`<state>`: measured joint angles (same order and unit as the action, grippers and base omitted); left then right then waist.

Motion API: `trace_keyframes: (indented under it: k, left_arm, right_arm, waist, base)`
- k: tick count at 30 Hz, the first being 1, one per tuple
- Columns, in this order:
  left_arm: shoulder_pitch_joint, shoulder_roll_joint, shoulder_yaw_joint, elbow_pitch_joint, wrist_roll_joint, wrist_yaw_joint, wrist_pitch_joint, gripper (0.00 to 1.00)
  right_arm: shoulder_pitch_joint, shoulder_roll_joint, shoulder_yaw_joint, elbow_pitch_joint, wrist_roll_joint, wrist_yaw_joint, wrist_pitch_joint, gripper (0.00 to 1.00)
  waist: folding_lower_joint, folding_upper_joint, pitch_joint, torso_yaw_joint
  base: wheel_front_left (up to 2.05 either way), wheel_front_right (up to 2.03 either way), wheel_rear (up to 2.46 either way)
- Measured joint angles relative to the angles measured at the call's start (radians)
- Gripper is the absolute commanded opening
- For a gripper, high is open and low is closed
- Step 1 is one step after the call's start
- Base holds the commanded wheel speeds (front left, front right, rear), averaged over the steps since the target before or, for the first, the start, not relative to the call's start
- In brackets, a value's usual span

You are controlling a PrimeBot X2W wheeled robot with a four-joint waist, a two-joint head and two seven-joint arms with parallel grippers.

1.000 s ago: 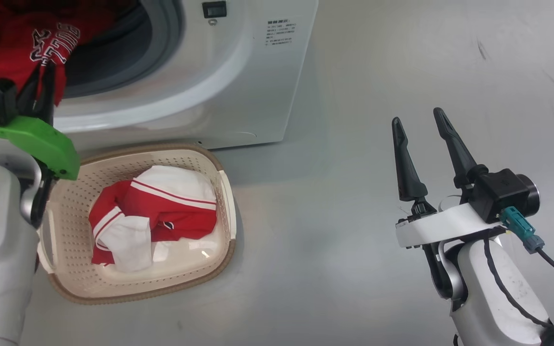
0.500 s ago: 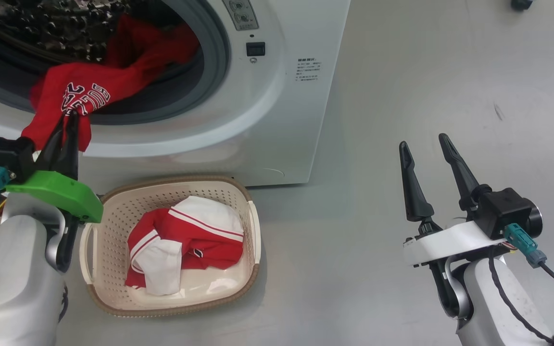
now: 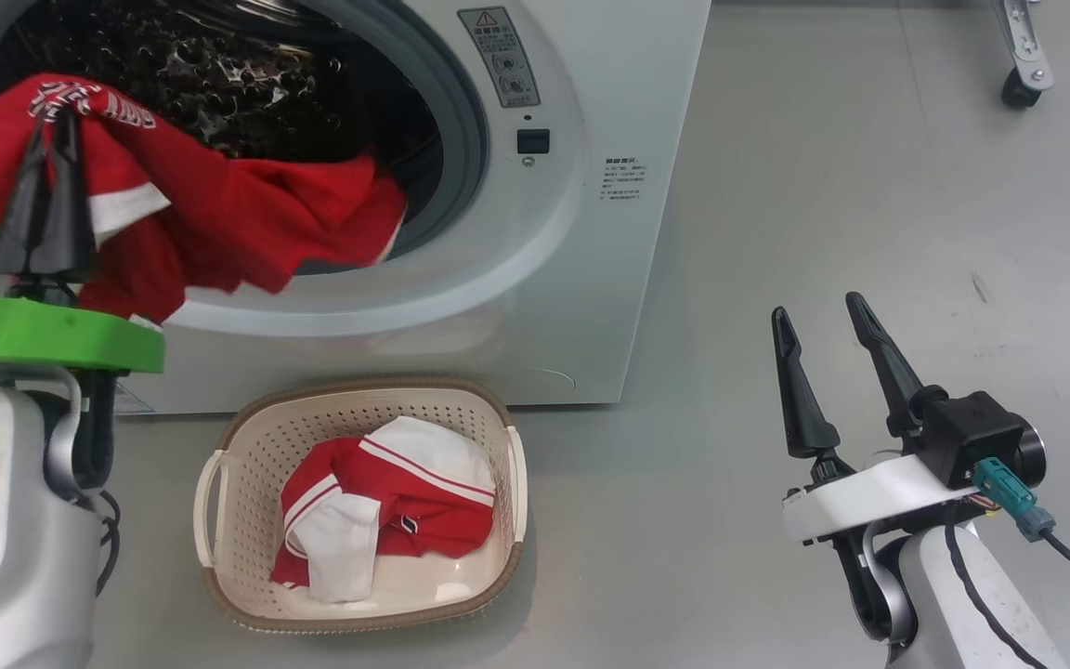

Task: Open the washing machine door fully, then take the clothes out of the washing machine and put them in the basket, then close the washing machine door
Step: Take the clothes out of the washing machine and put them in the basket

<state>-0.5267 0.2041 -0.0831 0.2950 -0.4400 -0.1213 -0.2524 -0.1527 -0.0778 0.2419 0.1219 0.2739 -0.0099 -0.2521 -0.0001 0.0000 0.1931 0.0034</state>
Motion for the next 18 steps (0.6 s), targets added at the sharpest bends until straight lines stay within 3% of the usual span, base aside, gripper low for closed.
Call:
trace_keyframes:
  k: [18]
  left_arm:
    - [0.144,-0.004,0.044,-0.209,0.019,0.0,-0.004,0.0]
  right_arm:
    - [0.003,0.004,-0.002,-0.009,0.0,0.009,0.0,1.0]
  waist:
    - [0.0,0.0,0.016,-0.016]
  base:
    - [0.0,0.0,0.0]
